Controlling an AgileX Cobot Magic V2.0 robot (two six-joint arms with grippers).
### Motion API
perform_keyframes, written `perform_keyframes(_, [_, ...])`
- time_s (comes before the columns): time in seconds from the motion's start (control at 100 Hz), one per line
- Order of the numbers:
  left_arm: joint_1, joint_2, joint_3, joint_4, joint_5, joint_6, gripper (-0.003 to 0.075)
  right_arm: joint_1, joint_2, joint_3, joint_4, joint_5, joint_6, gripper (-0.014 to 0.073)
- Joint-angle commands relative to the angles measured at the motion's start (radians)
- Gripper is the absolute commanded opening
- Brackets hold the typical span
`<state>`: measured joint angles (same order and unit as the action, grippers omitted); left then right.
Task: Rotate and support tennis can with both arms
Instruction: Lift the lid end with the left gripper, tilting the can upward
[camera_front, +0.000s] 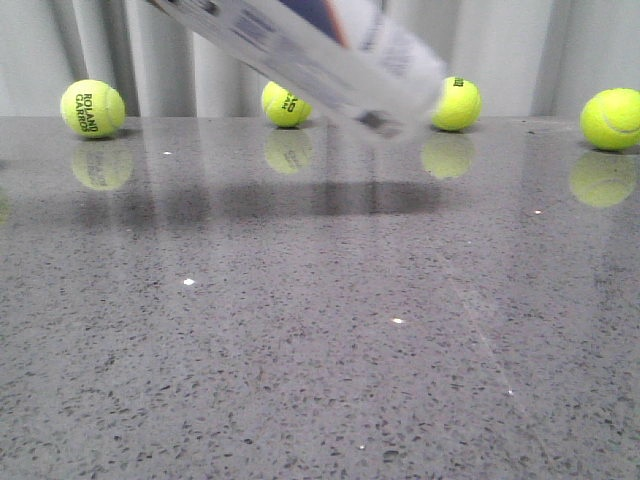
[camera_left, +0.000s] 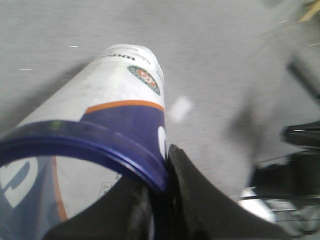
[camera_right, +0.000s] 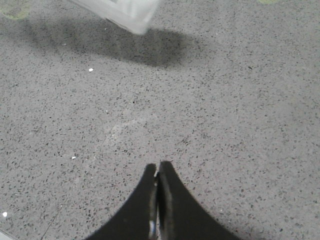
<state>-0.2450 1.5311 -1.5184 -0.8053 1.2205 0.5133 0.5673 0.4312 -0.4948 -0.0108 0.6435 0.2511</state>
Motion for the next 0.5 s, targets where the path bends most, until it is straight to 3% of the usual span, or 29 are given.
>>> perform_keyframes(0.0, [-0.033,-0.042,-0.116,0.145,0.063,-0.125,-0.002,-0.002,0.003,-0.026,-0.011,-0.062,0.0,-0.0069])
perform_keyframes(0.28, [-0.149,-0.044,-0.162,0.464,0.061,-0.245,-0.002,-0.002,0.003,-0.026,-0.011,-0.062,0.0,-0.0069])
perform_keyframes(0.49, [-0.184,-0.047,-0.162,0.492,0.061,-0.253,-0.002,-0.002,0.003,-0.026,-0.011,-0.062,0.0,-0.0069])
